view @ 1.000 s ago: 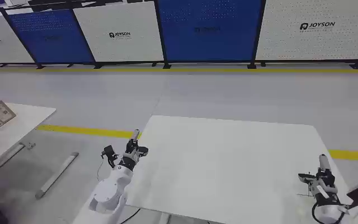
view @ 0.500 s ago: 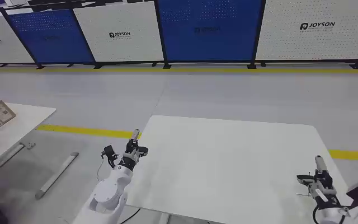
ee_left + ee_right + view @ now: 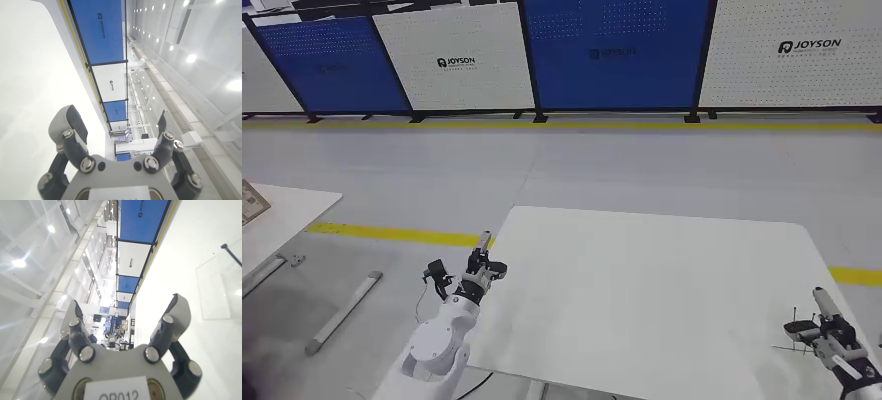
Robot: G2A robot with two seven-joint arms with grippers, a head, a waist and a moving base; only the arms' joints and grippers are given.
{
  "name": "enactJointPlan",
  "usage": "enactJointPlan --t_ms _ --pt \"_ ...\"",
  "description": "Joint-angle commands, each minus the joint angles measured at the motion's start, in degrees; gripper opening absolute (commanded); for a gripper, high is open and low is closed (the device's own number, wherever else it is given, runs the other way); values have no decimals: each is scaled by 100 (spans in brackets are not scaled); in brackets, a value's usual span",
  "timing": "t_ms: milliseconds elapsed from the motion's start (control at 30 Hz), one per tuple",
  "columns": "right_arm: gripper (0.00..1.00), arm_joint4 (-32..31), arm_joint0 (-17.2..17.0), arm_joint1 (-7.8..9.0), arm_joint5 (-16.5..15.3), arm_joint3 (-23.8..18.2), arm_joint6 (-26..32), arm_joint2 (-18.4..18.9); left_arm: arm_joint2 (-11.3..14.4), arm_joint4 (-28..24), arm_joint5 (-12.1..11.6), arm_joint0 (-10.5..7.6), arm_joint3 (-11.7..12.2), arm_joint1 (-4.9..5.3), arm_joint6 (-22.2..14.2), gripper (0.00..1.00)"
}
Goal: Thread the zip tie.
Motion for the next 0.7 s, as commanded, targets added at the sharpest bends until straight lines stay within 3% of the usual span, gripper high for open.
enactJointPlan --t_ms 0,133,267,433,533,600,667 --pt "100 0 0 0 0 0 1 1 0 0 0 0 0 0 0 100" --pt "100 0 0 0 0 0 1 1 0 0 0 0 0 0 0 100" --pt "100 -242 131 67 119 -47 383 337 0 0 0 0 0 0 0 100" --pt "100 -1395 347 264 151 -113 1989 645 0 0 0 0 0 0 0 100" --pt "100 -1638 715 383 226 111 2996 773 0 0 0 0 0 0 0 100" --pt "100 -1638 1047 442 341 357 3363 808 0 0 0 0 0 0 0 100" --pt "100 -1799 1281 507 227 469 3914 751 0 0 0 0 0 0 0 100"
